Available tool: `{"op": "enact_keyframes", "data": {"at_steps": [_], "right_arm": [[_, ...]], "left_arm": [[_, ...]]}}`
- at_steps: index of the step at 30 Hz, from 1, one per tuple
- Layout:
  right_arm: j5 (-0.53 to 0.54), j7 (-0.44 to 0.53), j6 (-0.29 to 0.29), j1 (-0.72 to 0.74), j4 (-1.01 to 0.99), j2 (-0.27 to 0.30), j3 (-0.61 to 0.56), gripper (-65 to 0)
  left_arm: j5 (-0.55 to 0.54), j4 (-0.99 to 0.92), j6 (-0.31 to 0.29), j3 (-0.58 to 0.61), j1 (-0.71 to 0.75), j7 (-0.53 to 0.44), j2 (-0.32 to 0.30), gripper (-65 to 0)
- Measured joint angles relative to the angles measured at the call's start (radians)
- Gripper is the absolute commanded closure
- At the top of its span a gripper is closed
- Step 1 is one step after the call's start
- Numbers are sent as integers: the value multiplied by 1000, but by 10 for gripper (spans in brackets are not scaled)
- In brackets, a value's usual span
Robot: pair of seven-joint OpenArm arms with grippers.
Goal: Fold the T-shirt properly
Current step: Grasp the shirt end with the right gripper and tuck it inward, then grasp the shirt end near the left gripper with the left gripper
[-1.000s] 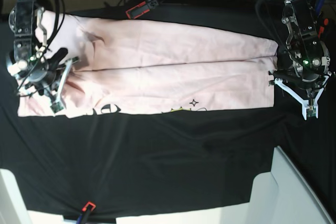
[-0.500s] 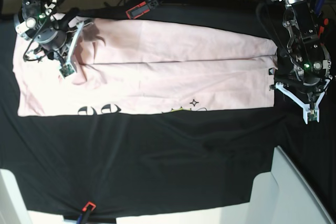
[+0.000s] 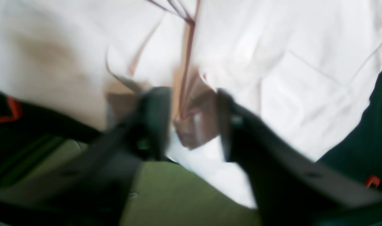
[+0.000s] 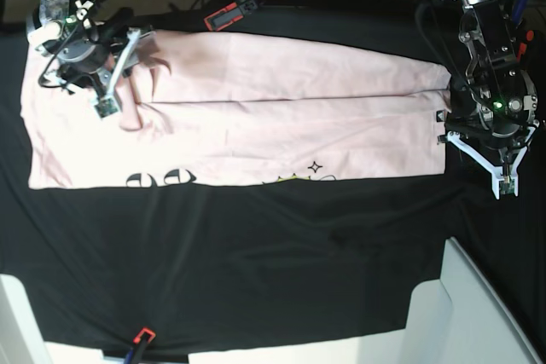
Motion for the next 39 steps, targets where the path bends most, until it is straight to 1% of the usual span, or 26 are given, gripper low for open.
{"op": "enact_keyframes", "data": {"at_steps": [3, 5, 8, 10, 12, 14, 15, 17, 19, 21, 22, 24, 25, 27, 29, 32, 37, 39], "right_arm": [[-7, -2, 0, -2, 0, -7, 51, -331], [3, 60, 5, 3, 0, -10, 100, -331], [1, 161, 4, 21, 0, -13, 205, -331], [-3, 200, 0, 26, 0, -10, 267, -331], [-4, 202, 0, 21, 0, -10, 299, -331], [-4, 201, 3, 17, 0, -10, 306, -332], [-3, 202, 4, 18, 0, -11, 306, -332], [-2, 205, 4, 18, -1, -13, 294, -332], [4, 208, 6, 16, -11, -13, 293, -332], [1, 206, 4, 15, -40, -10, 294, -332], [-3, 206, 4, 13, -49, -11, 294, -332], [-3, 204, 23, 13, -55, -13, 294, -332], [-3, 207, 50, 14, -57, -13, 297, -332], [-2, 209, 121, 15, -58, -13, 299, -332], [0, 208, 158, 13, -58, -13, 299, -332], [0, 206, 178, 13, -58, -13, 299, -331], [-1, 209, 177, 2, -58, -15, 301, -331], [0, 208, 177, -4, -58, -16, 301, -331]], "left_arm": [[-1, 0, 0, 0, -1, 0, 0, -287], [-1, 0, 0, 0, -1, 0, 8, -289], [2, 0, 0, 31, 0, 2, 14, -289], [-2, 0, 0, 51, 2, 3, 19, -291], [-15, -16, -4, 51, 2, 0, 21, -291], [-25, -52, -2, 39, 3, 2, 19, -292], [-74, -67, -2, 19, 5, 8, 18, -307], [-203, -74, 1, -37, 13, 58, 19, -364], [-367, -73, 1, -111, 24, 109, 6, -401], [-506, -78, 1, -155, 53, 110, -43, -420], [-551, -86, 1, -169, 64, 110, -74, -427], [-591, -105, 8, -184, 74, 106, -113, -445], [-598, -115, 7, -184, 74, 105, -126, -459], [-608, -148, 4, -179, 67, 100, -124, -480], [-623, -201, 3, -171, 61, 85, -114, -501], [-620, -294, 4, -167, 61, 34, -112, -521], [-623, -399, 4, -167, 24, 13, -111, -521], [-623, -425, 4, -165, 23, -34, -110, -521]]}}
